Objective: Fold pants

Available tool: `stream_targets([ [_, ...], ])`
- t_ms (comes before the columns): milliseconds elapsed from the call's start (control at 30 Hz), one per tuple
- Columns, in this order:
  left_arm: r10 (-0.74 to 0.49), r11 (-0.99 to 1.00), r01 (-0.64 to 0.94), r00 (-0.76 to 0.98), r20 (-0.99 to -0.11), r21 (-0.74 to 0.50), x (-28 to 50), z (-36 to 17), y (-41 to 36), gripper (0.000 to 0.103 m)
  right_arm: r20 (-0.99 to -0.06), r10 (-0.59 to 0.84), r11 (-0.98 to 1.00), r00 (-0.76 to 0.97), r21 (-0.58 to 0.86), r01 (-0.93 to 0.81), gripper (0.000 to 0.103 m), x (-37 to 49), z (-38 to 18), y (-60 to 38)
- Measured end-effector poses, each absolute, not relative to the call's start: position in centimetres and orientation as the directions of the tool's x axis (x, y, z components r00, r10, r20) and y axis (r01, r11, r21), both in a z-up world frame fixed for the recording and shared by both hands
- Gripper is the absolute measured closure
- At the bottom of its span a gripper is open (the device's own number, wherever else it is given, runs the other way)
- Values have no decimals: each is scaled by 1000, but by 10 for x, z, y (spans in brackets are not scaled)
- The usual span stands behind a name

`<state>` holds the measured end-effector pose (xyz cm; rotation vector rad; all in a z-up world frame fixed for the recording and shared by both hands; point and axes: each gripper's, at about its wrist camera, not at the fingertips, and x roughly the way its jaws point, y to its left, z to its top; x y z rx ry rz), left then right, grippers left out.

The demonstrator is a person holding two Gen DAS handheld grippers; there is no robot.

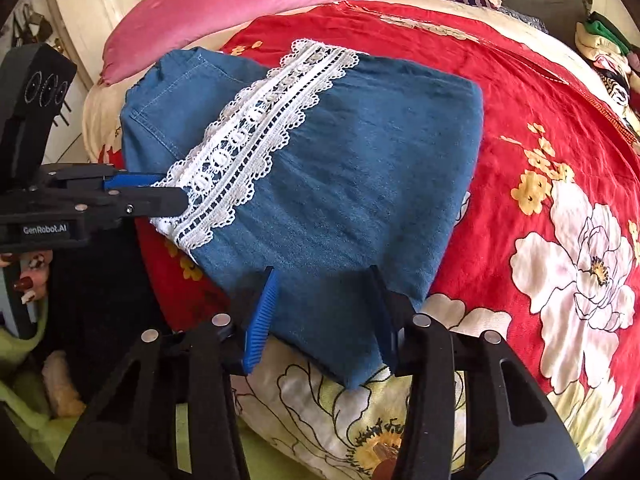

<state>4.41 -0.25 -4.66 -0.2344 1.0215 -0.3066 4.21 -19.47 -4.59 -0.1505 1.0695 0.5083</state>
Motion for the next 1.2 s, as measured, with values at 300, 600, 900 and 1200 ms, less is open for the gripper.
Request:
stream_targets([
  [300,-359,932,145,500,-788,-333,40,-42,0,69,-866,323,878,382,123,-462,65,41,-41,-197],
  [600,-344,938,150,526,-778,-314,34,-30,4,68,-844,328,899,424,140,-415,53,45,-25,-211],
  [900,-315,947,132,557,-768,-293,28,-20,14,40,-826,322,907,463,130,-401,30,47,-14,-212],
  [1200,-255,962,79,605,-754,-261,22,-8,34,26,-806,329,910,492,132,-394,16,53,0,-209],
])
